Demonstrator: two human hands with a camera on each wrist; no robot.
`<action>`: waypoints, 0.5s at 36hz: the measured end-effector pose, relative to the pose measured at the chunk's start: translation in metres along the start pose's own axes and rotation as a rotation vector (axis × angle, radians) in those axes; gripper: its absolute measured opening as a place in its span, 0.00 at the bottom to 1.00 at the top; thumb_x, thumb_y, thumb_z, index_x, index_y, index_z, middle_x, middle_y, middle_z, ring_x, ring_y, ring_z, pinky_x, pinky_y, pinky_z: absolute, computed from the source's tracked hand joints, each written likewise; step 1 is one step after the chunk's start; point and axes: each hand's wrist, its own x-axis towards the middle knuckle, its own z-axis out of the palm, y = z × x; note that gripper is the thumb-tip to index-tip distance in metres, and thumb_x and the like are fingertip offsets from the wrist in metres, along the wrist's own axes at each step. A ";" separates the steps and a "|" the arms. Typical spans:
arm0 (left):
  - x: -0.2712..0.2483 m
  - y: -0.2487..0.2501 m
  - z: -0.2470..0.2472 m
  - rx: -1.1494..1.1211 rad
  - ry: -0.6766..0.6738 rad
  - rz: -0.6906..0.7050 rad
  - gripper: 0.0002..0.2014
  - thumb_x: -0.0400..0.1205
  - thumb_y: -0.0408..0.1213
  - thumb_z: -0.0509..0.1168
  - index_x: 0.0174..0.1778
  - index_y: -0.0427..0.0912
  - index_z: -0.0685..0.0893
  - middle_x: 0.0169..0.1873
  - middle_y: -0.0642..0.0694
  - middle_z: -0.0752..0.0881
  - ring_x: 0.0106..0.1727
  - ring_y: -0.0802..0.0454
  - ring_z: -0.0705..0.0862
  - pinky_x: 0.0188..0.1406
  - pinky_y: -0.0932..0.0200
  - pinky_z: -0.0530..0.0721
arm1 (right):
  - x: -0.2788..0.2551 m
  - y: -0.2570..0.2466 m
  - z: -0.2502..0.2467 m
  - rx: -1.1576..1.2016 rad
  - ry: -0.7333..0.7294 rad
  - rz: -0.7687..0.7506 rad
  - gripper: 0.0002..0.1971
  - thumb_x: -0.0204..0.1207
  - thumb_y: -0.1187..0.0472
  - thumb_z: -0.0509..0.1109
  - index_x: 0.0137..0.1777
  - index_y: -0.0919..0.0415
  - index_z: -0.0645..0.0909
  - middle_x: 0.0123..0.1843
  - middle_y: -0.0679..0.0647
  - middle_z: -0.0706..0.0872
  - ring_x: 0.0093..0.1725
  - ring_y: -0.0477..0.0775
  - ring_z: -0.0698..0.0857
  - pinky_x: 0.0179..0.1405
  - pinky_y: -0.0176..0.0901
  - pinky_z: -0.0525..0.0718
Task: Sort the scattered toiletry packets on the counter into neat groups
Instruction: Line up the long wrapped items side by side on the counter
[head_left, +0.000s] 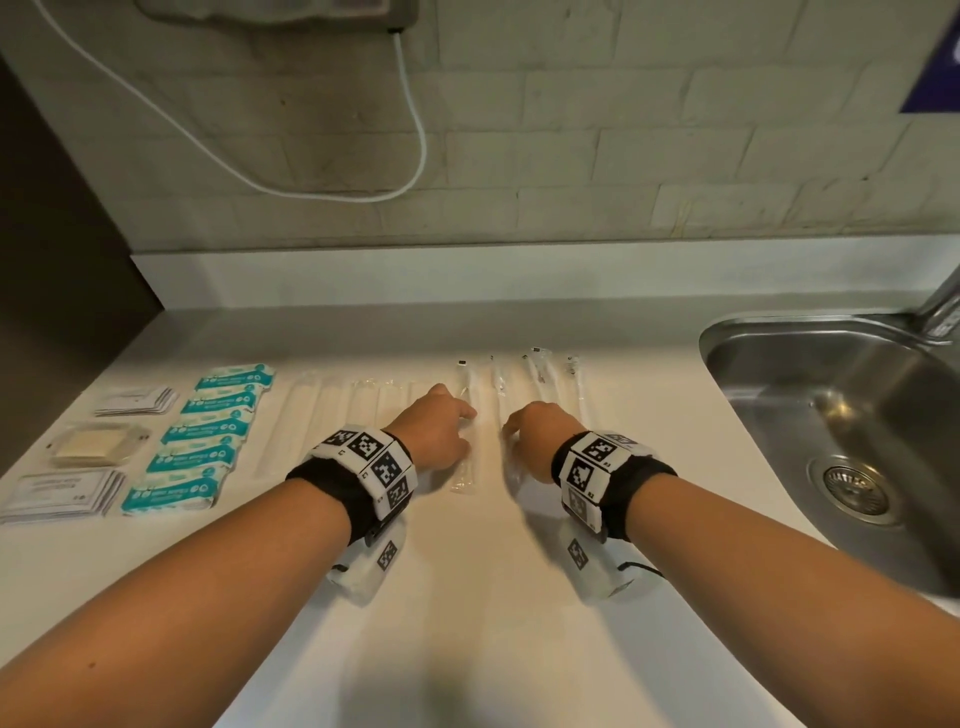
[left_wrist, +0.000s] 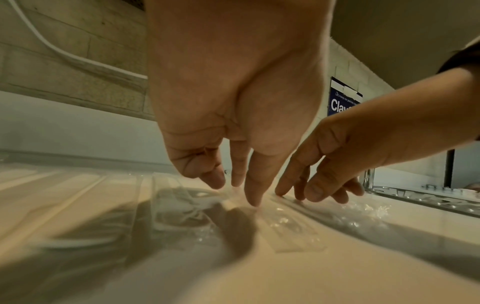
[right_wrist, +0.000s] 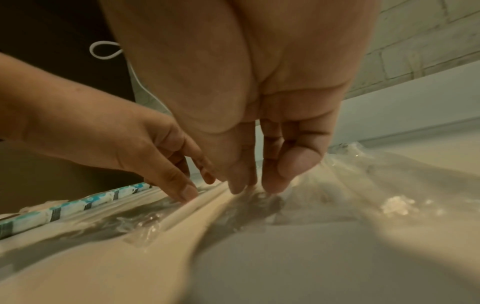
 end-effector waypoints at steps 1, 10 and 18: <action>0.000 0.001 0.000 0.003 -0.008 0.000 0.25 0.82 0.36 0.67 0.77 0.48 0.75 0.70 0.45 0.69 0.70 0.44 0.76 0.68 0.56 0.76 | -0.001 0.003 0.000 0.013 0.006 -0.012 0.17 0.78 0.66 0.66 0.67 0.61 0.82 0.63 0.58 0.85 0.61 0.57 0.85 0.61 0.46 0.84; 0.003 0.029 -0.009 -0.112 0.152 0.128 0.17 0.82 0.33 0.64 0.67 0.48 0.80 0.64 0.48 0.75 0.68 0.48 0.77 0.68 0.54 0.77 | -0.004 0.050 -0.026 0.310 0.311 0.128 0.10 0.80 0.63 0.64 0.58 0.60 0.82 0.55 0.58 0.86 0.48 0.57 0.85 0.49 0.44 0.83; 0.023 0.084 0.004 0.075 0.109 0.286 0.18 0.83 0.42 0.62 0.70 0.57 0.81 0.68 0.51 0.80 0.72 0.45 0.68 0.72 0.45 0.70 | 0.002 0.081 -0.032 0.201 0.181 0.095 0.15 0.82 0.66 0.60 0.65 0.55 0.81 0.64 0.57 0.83 0.56 0.56 0.85 0.47 0.39 0.79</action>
